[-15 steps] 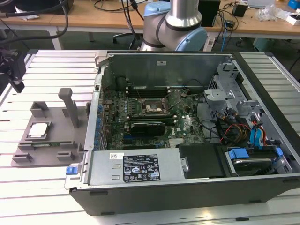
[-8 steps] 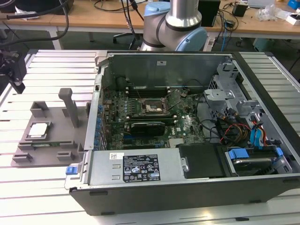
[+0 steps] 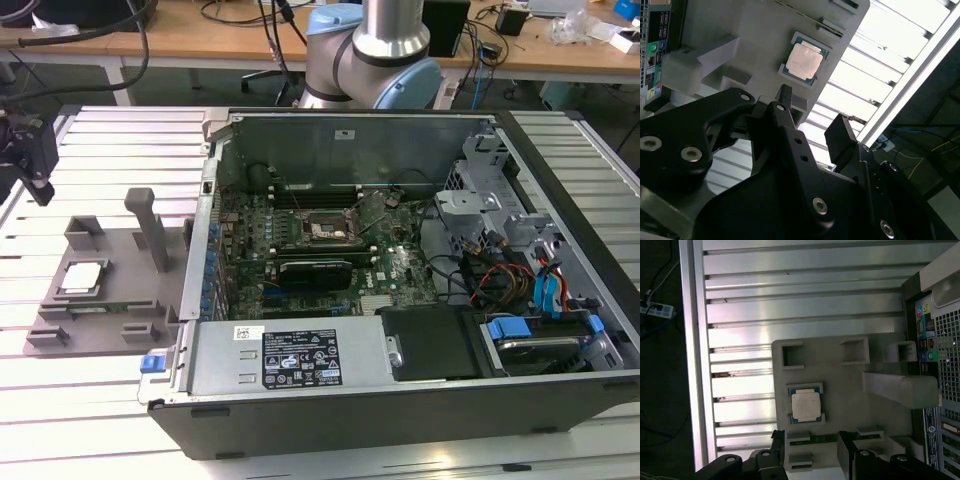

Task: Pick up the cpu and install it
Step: 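Pick up the cpu and move it towards the insertion slot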

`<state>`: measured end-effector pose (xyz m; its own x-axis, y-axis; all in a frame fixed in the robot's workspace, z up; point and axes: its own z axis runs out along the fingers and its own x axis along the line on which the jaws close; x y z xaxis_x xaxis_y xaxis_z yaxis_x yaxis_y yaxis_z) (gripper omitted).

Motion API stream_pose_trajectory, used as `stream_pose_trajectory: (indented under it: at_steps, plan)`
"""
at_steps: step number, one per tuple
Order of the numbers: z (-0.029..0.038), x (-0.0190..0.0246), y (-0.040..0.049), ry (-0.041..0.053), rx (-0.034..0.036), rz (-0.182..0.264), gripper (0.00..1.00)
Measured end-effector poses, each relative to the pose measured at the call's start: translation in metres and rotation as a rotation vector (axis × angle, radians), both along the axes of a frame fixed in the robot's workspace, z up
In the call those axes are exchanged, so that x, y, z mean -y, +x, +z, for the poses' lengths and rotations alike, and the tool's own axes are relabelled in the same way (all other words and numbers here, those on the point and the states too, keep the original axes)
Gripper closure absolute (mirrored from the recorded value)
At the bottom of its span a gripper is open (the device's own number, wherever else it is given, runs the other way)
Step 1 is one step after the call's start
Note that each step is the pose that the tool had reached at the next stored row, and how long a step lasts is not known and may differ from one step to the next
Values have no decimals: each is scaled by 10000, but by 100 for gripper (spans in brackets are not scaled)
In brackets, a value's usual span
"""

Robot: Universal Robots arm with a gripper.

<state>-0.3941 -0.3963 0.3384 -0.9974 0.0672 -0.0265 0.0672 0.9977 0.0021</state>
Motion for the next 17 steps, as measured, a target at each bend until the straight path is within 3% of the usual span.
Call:
stream_pose_trajectory:
  at_steps: [3, 9, 11, 17]
  plan:
    - [-24, -8, 21, -46, 0, 180, 46]
    - [-24, -8, 24, -47, -1, 209, 46]
    - [-24, -8, 24, -47, -1, 214, 38]
    - [-35, -8, 24, -85, -1, 216, 38]
